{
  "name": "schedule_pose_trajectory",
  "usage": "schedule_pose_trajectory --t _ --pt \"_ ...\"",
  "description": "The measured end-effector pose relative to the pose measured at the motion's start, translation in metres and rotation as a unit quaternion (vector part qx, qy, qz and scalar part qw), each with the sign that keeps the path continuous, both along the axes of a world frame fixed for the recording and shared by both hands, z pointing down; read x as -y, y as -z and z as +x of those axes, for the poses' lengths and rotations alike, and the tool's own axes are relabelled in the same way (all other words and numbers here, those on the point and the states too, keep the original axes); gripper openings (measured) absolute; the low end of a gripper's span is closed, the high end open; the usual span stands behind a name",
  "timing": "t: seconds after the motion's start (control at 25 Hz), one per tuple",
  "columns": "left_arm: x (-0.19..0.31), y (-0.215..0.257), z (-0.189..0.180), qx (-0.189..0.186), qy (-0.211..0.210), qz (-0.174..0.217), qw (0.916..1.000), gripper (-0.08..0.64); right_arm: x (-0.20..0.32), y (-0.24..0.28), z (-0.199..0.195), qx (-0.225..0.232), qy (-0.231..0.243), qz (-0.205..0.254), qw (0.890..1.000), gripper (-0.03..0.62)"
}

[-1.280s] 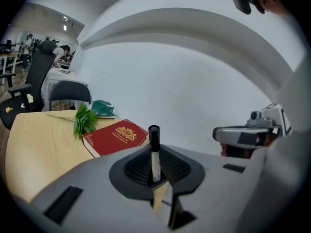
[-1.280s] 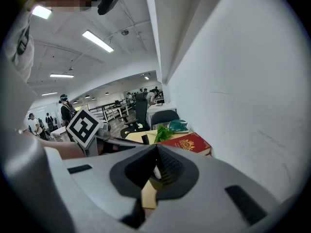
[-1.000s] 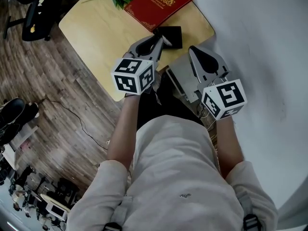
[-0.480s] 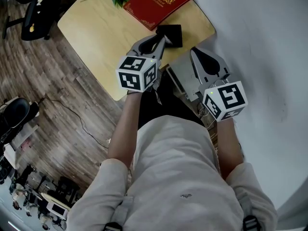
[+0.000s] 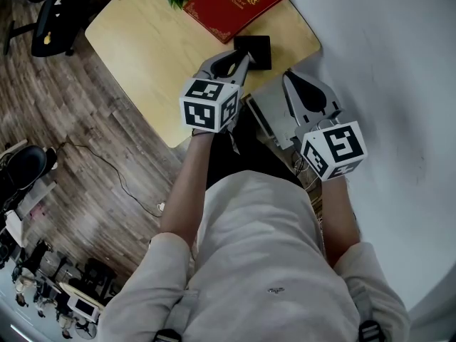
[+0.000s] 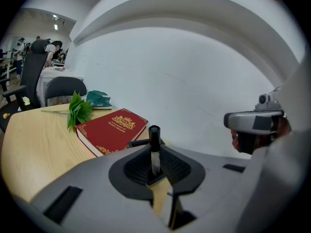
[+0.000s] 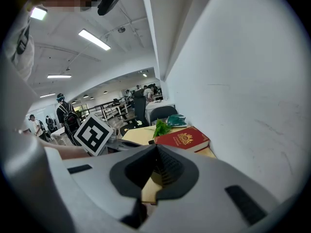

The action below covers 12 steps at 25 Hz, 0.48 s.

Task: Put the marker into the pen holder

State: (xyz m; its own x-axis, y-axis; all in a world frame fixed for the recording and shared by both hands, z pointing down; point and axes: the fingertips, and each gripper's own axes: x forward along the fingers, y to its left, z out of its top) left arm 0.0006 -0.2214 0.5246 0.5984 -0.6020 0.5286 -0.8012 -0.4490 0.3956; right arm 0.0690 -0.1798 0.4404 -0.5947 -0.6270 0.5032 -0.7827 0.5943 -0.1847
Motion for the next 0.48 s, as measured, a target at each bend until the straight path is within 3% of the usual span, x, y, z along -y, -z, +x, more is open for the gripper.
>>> schedule_pose_trajectory --t 0.48 --pt "0.0006 -0.0086 0.0084 0.019 -0.013 0.0 0.9997 0.055 0.0032 -0.0019 -0.001 0.001 0.002 -0.003 1.0 -0.002"
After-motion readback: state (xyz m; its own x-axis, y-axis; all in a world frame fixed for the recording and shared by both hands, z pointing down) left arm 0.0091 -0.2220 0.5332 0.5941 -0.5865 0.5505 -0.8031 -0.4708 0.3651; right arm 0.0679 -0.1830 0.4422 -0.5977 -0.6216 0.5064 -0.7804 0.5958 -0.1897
